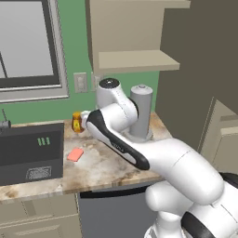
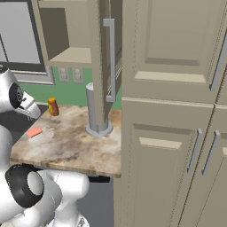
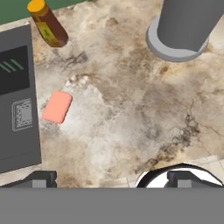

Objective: Open the cabinet. Pick the bar soap and place it next to the sink. Then close the cabinet.

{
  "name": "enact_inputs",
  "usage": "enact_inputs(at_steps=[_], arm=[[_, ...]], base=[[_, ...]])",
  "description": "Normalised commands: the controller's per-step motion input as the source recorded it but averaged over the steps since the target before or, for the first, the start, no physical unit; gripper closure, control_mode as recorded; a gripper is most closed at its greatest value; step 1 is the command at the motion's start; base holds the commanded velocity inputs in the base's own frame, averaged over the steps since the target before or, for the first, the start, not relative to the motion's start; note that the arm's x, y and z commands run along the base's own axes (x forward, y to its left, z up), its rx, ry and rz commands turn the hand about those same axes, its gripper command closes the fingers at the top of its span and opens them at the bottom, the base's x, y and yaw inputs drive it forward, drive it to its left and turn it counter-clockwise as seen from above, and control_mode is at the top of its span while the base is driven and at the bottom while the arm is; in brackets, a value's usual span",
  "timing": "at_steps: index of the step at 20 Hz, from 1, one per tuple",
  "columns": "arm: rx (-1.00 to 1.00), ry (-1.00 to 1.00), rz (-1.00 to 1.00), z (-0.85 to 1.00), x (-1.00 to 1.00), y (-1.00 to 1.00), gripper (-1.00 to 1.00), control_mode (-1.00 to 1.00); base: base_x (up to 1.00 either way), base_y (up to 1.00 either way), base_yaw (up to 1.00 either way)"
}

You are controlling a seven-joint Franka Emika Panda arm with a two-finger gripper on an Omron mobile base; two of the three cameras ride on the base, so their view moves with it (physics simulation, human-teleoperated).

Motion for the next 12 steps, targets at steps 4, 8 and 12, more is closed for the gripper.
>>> enact_inputs(at_steps=[4, 8, 12], arm=[[0.02, -0.02, 0.06, 0.45, -0.32, -0.28, -1.0, -1.0], [0.0, -0.03, 0.02, 0.45, -0.27, -0.24, -1.0, -1.0], [0.0, -0.1, 0.0, 0.41, -0.3, -0.24, -1.0, -1.0]], base=[[0.0, 0.0, 0.0], [0.0, 0.0, 0.0], [0.0, 0.0, 0.0]])
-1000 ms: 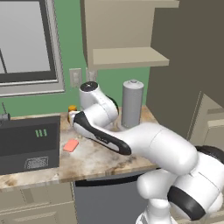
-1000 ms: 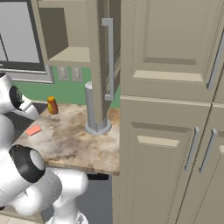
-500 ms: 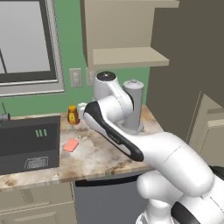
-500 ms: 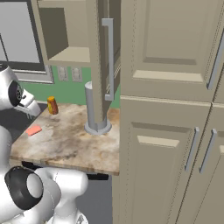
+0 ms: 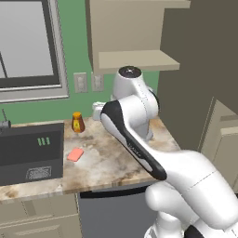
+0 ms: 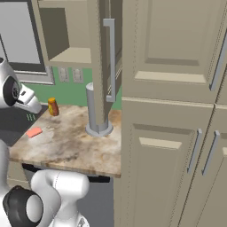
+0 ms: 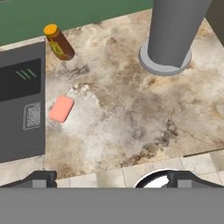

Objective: Open the cabinet. Pick the bar soap and place it next to the sink. Then close the cabinet.

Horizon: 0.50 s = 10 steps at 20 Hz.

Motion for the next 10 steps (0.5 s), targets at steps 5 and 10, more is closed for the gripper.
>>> enact_inputs(at_steps=[5, 10], arm=[[0.0, -0.14, 0.01, 0.33, -0.34, -0.27, -1.0, -1.0], [0.06, -0.09, 0.0, 0.33, -0.38, -0.32, -1.0, -1.0]], base=[[0.0, 0.0, 0.0], [0.0, 0.0, 0.0]])
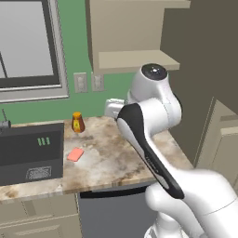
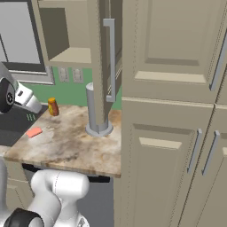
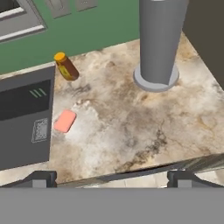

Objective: Open the cabinet. Pick the bar soap and place it next to the sink. Then close the cabinet.

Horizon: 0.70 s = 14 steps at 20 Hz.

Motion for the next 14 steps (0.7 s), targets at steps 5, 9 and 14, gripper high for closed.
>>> enact_inputs(at_steps=[5, 9, 14], arm=[[0.13, -0.14, 0.0, 0.3, -0.39, -0.29, -1.0, -1.0], [0.09, -0.15, 0.0, 0.33, -0.37, -0.27, -1.0, -1.0], [0.04, -0.13, -0.1, 0.31, -0.4, -0.26, -1.0, -1.0]], base=[[0.0, 0.0, 0.0], [0.0, 0.0, 0.0], [0.0, 0.0, 0.0]])
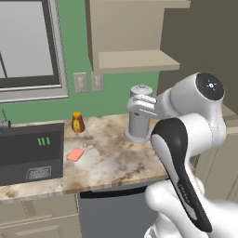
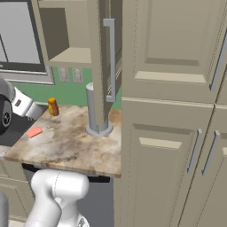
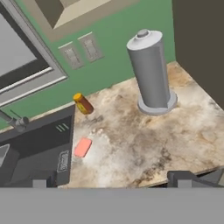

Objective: Open the cabinet. Pick the bar soap and place it next to the sink. Then close the cabinet.

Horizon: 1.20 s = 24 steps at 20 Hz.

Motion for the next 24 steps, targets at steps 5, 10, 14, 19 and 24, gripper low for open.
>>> enact_inputs(at_steps=[5, 10, 14, 19, 24], arm=[[0.06, -0.08, -0.14, 0.29, -0.39, -0.3, -1.0, -1.0], [0.13, 0.0, -0.16, 0.32, -0.38, -0.27, -1.0, -1.0], [0.22, -0.01, -0.22, 0.33, -0.43, -0.26, -1.0, -1.0], [0.15, -0.11, -0.32, 0.27, -0.44, -0.18, -1.0, -1.0], [0.09, -0.13, -0.39, 0.19, -0.38, -0.16, -1.0, -1.0]], base=[[0.0, 0.0, 0.0], [0.0, 0.0, 0.0], [0.0, 0.0, 0.0], [0.0, 0.0, 0.0], [0.0, 0.0, 0.0]])
